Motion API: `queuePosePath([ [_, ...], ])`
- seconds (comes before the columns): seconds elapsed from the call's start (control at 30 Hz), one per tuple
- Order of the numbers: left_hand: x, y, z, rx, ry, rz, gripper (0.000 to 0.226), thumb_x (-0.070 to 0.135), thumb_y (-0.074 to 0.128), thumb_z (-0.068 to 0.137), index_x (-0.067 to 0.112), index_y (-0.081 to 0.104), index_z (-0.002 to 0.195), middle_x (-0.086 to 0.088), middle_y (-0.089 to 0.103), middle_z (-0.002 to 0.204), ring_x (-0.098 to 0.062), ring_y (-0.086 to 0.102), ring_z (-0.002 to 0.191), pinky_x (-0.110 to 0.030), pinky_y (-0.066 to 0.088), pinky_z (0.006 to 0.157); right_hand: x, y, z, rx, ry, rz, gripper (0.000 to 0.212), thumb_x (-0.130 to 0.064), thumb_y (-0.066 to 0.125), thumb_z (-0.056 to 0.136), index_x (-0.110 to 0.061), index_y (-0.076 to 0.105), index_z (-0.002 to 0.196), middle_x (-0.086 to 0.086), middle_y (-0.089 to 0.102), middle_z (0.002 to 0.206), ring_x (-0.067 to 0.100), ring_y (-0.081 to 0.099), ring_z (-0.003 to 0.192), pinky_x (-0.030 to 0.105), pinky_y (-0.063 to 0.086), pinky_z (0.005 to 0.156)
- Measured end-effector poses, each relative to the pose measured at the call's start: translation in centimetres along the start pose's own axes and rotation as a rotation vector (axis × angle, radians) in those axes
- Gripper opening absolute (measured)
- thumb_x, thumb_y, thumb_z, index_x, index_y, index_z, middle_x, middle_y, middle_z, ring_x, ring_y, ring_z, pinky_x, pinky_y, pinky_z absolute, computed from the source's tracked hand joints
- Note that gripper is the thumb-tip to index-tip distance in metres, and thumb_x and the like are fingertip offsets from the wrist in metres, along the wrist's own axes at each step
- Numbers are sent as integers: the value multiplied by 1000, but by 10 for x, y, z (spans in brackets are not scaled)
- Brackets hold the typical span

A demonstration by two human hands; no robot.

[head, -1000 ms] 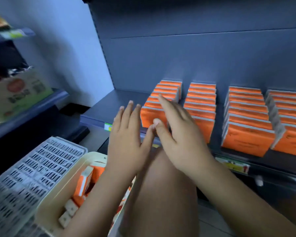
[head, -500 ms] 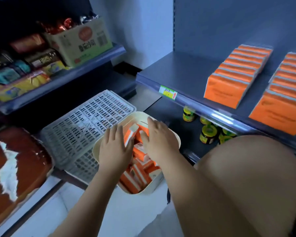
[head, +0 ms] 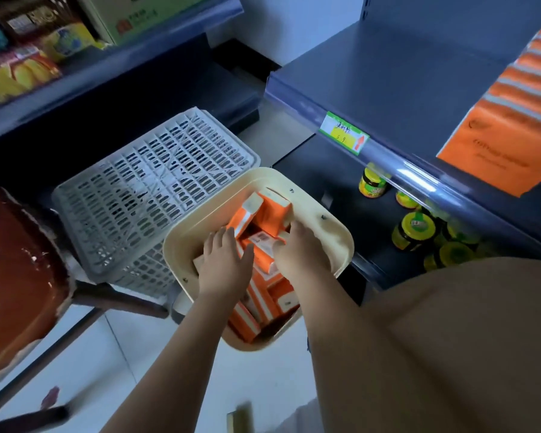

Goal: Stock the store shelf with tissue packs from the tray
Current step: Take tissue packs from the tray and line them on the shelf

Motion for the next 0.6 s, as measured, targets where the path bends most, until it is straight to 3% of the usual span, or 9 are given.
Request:
queuePosePath([
  [0.13,-10,15,31,1,-41,-41,63,52,48,98,16,40,150,-5,46,153,-29,34,146,-50,32,121,-1,27,38,27,61,273,78,-48,59,80,-34,32,152,-2,61,136,31,68,114,53,59,89],
  [0.2,-15,26,51,-8,-83,-74,65,47,56,95,18,39,151,-2,45,153,-27,33,147,-50,32,120,-4,33,55,47,164,458,69,-41,60,81,-32,41,147,-4,60,136,26,64,120,42,58,93],
  [0.23,-19,31,62,-19,-109,-80,68,45,60,94,18,37,152,-2,43,154,-27,32,147,-51,32,120,-4,34,65,55,217,544,51,-34,60,87,-31,46,136,-5,63,125,20,66,113,28,58,85],
  [0.27,-22,37,72,-31,-127,-84,72,43,63,92,18,35,153,-3,42,155,-28,31,147,-51,31,120,-2,38,77,54,268,617,36,-24,59,93,-33,46,125,-8,63,111,13,67,98,15,54,67],
  [0.3,-24,43,81,-44,-150,-88,75,41,66,90,17,33,153,-4,42,154,-29,33,146,-52,31,119,0,43,88,45,285,648,39,-17,58,95,-38,41,123,-11,59,103,5,61,84,10,45,52],
  [0.33,-25,47,88,-51,-169,-75,75,39,67,89,17,34,152,-4,43,152,-30,35,144,-52,32,117,1,47,97,39,296,652,46,-12,58,95,-40,39,126,-13,56,101,0,56,80,9,39,49],
  [0.47,-21,47,102,-25,-209,-31,42,31,62,91,20,50,130,-1,61,122,-30,55,118,-46,43,98,5,54,120,129,269,686,48,-10,67,89,-26,53,132,-15,59,100,3,61,88,10,35,61],
  [0.53,-27,44,100,-5,-327,-241,30,31,62,93,25,55,121,10,64,97,-23,60,96,-37,44,85,5,53,124,158,257,635,46,-17,71,91,-23,55,133,-9,62,113,9,62,95,12,45,71],
  [0.6,-32,48,95,9,-449,-561,20,37,66,94,32,59,112,10,68,88,-16,69,90,-35,54,82,6,52,127,164,261,552,36,-23,70,93,-23,57,127,-2,64,120,17,65,103,25,49,81],
])
Point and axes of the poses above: each hand's wrist, its own z-axis towards the middle knuckle, its own y-axis out of the palm, x = y × z, the point moved 9 cm from there along z, towards the middle knuckle
